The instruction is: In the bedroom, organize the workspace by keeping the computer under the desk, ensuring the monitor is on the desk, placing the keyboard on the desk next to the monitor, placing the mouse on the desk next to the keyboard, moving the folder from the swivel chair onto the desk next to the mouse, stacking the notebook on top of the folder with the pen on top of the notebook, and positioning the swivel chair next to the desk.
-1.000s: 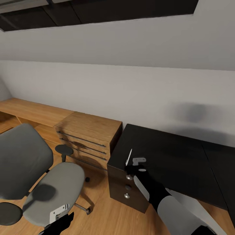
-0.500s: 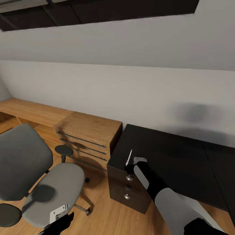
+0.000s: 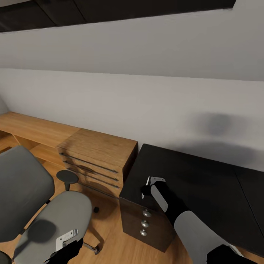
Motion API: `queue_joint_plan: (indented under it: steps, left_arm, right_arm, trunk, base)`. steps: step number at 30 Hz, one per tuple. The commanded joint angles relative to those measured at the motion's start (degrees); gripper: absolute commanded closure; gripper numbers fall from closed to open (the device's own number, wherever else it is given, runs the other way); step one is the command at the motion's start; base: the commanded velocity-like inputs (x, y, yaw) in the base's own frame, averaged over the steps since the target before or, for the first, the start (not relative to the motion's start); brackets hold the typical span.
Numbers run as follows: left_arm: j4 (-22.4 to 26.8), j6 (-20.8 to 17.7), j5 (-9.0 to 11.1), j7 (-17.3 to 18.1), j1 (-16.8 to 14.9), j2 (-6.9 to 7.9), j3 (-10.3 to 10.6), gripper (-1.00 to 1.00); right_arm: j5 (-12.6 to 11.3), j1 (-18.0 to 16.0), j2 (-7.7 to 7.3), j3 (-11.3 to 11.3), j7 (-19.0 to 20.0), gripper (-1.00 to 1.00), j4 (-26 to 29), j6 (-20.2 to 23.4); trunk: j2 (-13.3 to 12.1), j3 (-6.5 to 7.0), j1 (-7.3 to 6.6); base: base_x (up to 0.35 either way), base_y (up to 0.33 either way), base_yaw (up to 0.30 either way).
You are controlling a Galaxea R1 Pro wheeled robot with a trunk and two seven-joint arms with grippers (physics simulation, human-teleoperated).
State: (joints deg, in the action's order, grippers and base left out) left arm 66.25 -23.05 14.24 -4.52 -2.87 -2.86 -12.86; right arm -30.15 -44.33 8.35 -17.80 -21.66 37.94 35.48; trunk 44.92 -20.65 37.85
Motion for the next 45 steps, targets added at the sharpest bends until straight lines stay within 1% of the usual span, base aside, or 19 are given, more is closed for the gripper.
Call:
queue_joint_plan:
  steps: [1, 15, 20, 21, 23, 24, 25, 27, 28, 31, 33, 38, 41, 45]
  left_arm:
    - [0.1, -0.3, 0.6, -0.3, 0.0, -0.04, -0.1, -1.00]
    - [0.0, -0.4, 0.6, -0.3, 0.0, -0.12, -0.1, -1.00]
    - [-0.2, -0.4, 0.6, -0.3, 0.0, -0.12, -0.1, -1.00]
    - [-0.2, -0.4, 0.6, -0.3, 0.0, -0.13, 0.0, -1.00]
    - [-0.2, -0.4, 0.6, -0.3, 0.0, -0.13, 0.0, -1.00]
    - [-0.2, -0.4, 0.6, -0.3, 0.0, -0.13, 0.0, -1.00]
    - [-0.2, -0.4, 0.6, -0.3, 0.0, -0.13, 0.0, -1.00]
    - [-0.2, -0.4, 0.6, -0.3, 0.0, -0.13, 0.0, -1.00]
    - [-0.2, -0.4, 0.6, -0.3, 0.0, -0.13, 0.0, -1.00]
    - [-0.2, -0.4, 0.6, -0.4, 0.0, -0.13, 0.0, -1.00]
    - [-0.2, -0.4, 0.6, -0.4, 0.0, -0.13, 0.0, -1.00]
    - [-0.2, -0.4, 0.6, -0.4, 0.0, -0.13, 0.0, -1.00]
    - [-0.2, -0.4, 0.6, -0.4, 0.0, -0.10, -0.1, -1.00]
    - [-0.2, -0.4, 0.6, -0.4, 0.0, -0.06, -0.1, -1.00]
  right_arm:
    - [-0.6, 0.0, -0.09, -0.2, -0.5, -1.00, 0.1, 0.1]
    - [-0.6, -0.1, -0.17, -0.1, -0.6, -1.00, 0.0, 0.3]
    - [-1.1, -0.1, -0.18, 0.2, -0.7, -1.00, 0.0, 0.6]
    - [-1.4, -0.1, -0.18, 0.5, -0.7, -1.00, 0.0, 0.6]
    - [-2.6, -0.1, -0.18, 2.3, -0.7, -1.00, -0.1, 0.6]
    - [-3.5, -0.1, -0.18, 4.1, -0.7, -1.00, -0.1, 0.6]
    - [-3.9, -0.1, -0.18, 5.0, -0.7, -1.00, -0.1, 0.6]
    - [-4.5, -0.1, -0.18, 6.8, -0.7, -1.00, -0.1, 0.6]
    - [-4.9, -0.1, -0.18, 8.4, -0.7, -1.00, -0.1, 0.6]
    - [-5.3, -0.1, -0.18, 10.5, -0.7, -1.00, -0.1, 0.5]
    - [-5.5, -0.1, -0.18, 11.3, -0.7, -1.00, -0.1, 0.5]
    - [-5.6, -0.1, -0.18, 11.9, -1.4, -1.00, -0.1, 0.4]
    - [-5.6, -0.1, -0.18, 12.1, -3.3, -1.00, -0.1, 0.3]
    - [-5.7, -0.1, -0.18, 12.2, -4.9, -1.00, 0.0, 0.2]
  trunk:
    - [0.1, -0.07, 0.02]
    - [0.1, -0.07, 0.02]
    - [0.1, -0.07, 0.02]
    - [0.1, -0.07, 0.02]
    - [0.1, -0.07, 0.02]
    - [0.1, -0.07, 0.02]
    - [0.1, -0.07, 0.02]
    - [0.1, -0.07, 0.02]
    - [0.1, -0.07, 0.02]
    - [0.1, -0.07, 0.02]
    - [0.1, -0.07, 0.02]
    - [0.1, -0.07, 0.02]
    - [0.1, -0.07, 0.02]
    - [0.1, -0.07, 0.02]
  base:
    - [0.043, 0.000, 0.000]
    - [0.098, 0.036, 0.000]
    - [0.016, 0.007, 0.000]
    - [0.007, 0.009, 0.000]
    - [0.004, 0.057, 0.000]
    - [0.002, 0.137, 0.000]
    - [0.002, 0.166, 0.000]
    - [0.001, 0.200, 0.000]
    - [0.001, 0.180, 0.000]
    - [0.000, 0.111, 0.000]
    - [0.000, 0.048, 0.000]
    - [0.000, 0.018, 0.000]
    - [0.000, 0.006, 0.000]
    - [0.000, 0.002, 0.000]
